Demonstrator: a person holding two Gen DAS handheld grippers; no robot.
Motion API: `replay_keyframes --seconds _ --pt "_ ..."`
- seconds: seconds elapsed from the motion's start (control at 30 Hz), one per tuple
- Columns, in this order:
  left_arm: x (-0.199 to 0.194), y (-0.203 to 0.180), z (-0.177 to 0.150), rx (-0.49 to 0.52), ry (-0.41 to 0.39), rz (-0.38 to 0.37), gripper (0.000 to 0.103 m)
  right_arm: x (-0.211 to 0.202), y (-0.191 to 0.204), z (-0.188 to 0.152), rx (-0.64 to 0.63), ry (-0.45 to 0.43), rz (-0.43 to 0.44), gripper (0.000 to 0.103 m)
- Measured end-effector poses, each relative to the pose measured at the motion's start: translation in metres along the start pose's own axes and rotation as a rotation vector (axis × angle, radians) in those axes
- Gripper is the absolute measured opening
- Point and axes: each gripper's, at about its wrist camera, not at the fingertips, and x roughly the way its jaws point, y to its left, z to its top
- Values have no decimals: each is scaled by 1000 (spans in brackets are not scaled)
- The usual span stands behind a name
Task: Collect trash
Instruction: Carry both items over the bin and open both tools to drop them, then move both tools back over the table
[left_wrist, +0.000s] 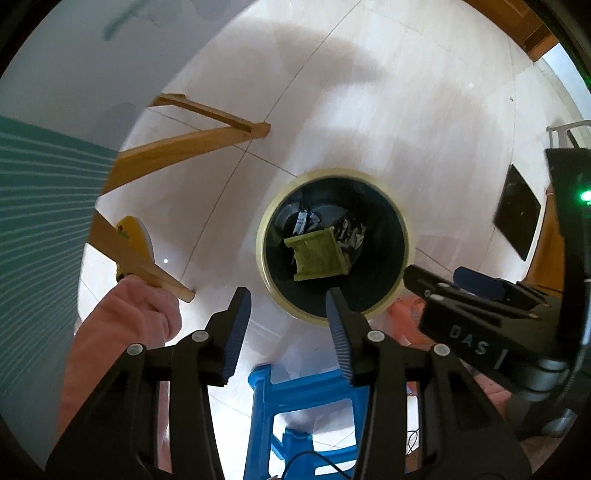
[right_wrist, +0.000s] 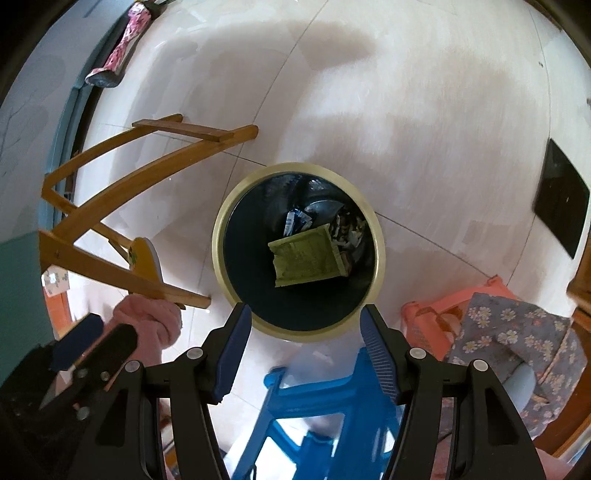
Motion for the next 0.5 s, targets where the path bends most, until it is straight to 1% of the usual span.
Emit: replay_keyframes --seconds 0.2,0.37,0.47,0.5 --pt "-34 -1 -13 18 -30 -4 39 -28 10 -15 -48 -20 -37 62" --pt "-69 1 -28 41 -53 1 39 -62 15 -32 -62 -43 -76 62" --pt "-95 3 -37 53 -84 -10 39 -86 19 -44 -63 -49 -79 62" --pt "-104 4 -40 57 -94 -12 39 -96 21 -51 -68 -50 -67 62"
